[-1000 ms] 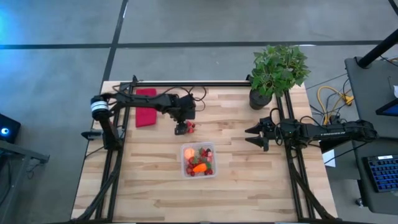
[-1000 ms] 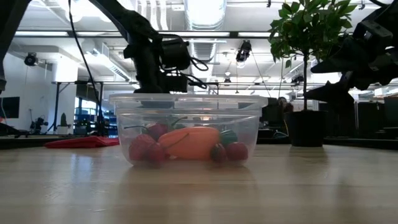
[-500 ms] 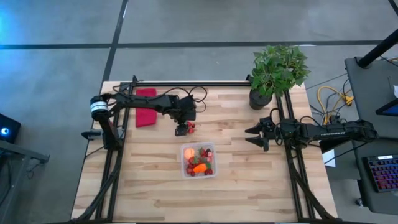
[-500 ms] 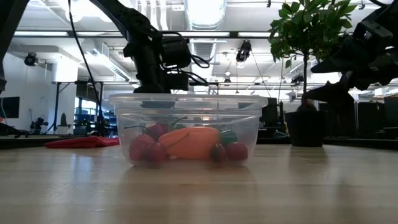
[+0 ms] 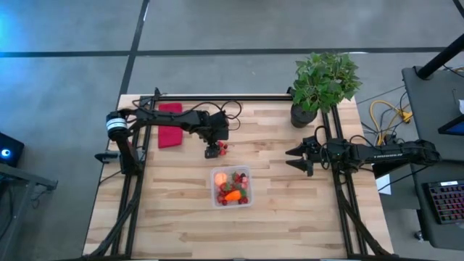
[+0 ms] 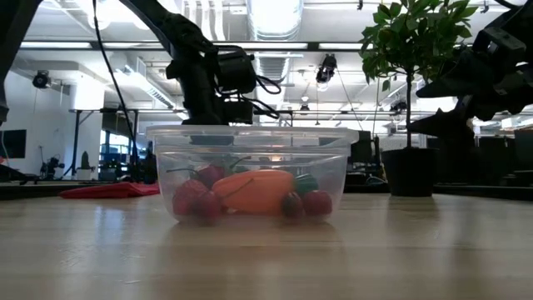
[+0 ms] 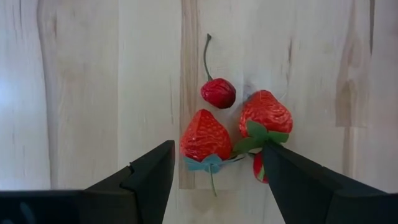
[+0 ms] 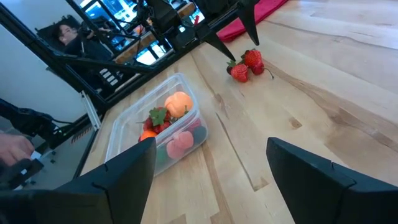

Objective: Pick and placing Produce into tupperware
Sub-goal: Put the red strawberry into the transparent bin

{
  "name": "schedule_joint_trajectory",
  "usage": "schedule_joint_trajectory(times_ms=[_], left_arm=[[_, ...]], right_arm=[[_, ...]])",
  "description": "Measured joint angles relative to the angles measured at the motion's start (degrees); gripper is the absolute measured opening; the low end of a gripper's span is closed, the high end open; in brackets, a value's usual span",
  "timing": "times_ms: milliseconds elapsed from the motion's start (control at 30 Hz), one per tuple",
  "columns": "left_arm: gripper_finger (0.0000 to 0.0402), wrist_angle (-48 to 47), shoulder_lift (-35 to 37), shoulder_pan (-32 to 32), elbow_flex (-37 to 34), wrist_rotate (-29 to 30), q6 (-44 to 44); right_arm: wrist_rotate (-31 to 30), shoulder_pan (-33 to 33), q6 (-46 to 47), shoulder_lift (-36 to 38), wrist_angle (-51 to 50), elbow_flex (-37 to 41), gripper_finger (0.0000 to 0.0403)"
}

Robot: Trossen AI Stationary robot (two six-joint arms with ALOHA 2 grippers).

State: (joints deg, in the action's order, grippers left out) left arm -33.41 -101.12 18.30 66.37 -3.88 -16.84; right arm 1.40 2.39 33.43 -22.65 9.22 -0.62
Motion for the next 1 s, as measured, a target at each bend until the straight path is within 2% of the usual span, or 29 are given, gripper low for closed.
schedule_joint_trajectory(times_ms=[1000], left_arm=[[0.0226, 2.8, 0.0, 0.0, 0.3, 0.0, -0.6]], right_arm=[[0.0, 0.0, 0.0, 0.0, 0.0, 0.0, 0.0295]])
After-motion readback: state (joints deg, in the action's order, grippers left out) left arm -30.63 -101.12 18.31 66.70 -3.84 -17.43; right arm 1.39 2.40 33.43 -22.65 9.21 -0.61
